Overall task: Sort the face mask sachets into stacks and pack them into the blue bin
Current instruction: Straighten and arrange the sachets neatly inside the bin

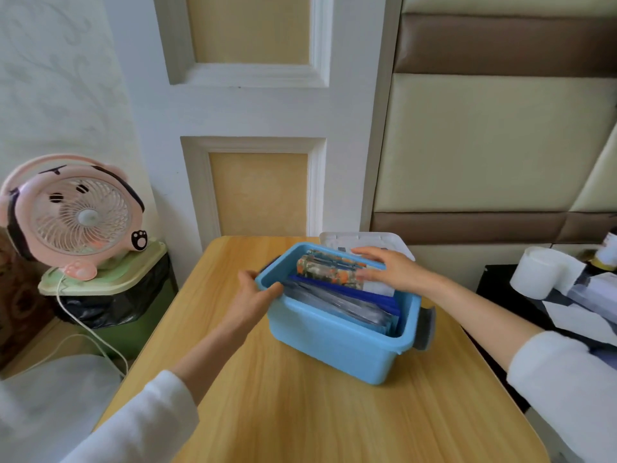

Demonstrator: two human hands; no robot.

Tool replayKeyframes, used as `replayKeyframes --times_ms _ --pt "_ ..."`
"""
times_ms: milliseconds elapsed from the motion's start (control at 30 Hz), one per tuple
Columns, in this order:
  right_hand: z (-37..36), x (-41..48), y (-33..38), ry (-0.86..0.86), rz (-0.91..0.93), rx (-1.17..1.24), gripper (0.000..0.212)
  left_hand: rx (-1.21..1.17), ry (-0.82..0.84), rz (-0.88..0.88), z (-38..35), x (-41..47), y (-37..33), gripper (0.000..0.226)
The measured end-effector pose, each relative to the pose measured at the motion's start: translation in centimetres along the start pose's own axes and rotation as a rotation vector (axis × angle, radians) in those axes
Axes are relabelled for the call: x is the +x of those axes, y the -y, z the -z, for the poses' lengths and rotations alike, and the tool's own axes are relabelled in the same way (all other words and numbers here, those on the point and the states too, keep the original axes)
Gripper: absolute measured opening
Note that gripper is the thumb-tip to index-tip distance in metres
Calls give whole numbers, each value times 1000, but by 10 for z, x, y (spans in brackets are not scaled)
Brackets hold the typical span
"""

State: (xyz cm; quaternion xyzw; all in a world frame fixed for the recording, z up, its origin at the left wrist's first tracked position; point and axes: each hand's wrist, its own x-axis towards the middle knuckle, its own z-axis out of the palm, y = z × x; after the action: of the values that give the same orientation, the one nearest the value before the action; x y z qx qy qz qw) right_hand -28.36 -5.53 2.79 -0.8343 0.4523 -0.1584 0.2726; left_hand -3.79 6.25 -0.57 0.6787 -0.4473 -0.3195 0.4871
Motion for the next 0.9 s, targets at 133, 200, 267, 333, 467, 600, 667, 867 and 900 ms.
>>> replayKeyframes --times_ms 133,200,267,333,467,600,667,867,900 --pt "0 1 -12 -464 -135 27 26 296 84 56 29 -10 -6 41" --pt "3 -3 -21 -493 -264 9 31 641 87 22 36 -5 -15 48" --pt "7 -18 -24 -409 -388 118 41 843 -34 -86 33 3 -21 50" --pt "12 -42 -25 -265 -473 287 41 805 -32 -137 23 11 -23 46" --pt "10 -70 -30 -63 -576 383 48 949 -1 -180 5 21 -24 47" --pt "-2 -60 -31 -171 -558 536 36 983 83 -96 7 22 -36 67" --pt "0 -50 -27 -236 -489 506 27 1048 121 -62 11 10 -39 67" --pt "8 -31 -15 -101 -395 182 40 1266 -138 -246 -1 -14 -46 48" --pt "10 -37 -13 -66 -399 192 36 1185 -123 -202 1 -10 -42 46"
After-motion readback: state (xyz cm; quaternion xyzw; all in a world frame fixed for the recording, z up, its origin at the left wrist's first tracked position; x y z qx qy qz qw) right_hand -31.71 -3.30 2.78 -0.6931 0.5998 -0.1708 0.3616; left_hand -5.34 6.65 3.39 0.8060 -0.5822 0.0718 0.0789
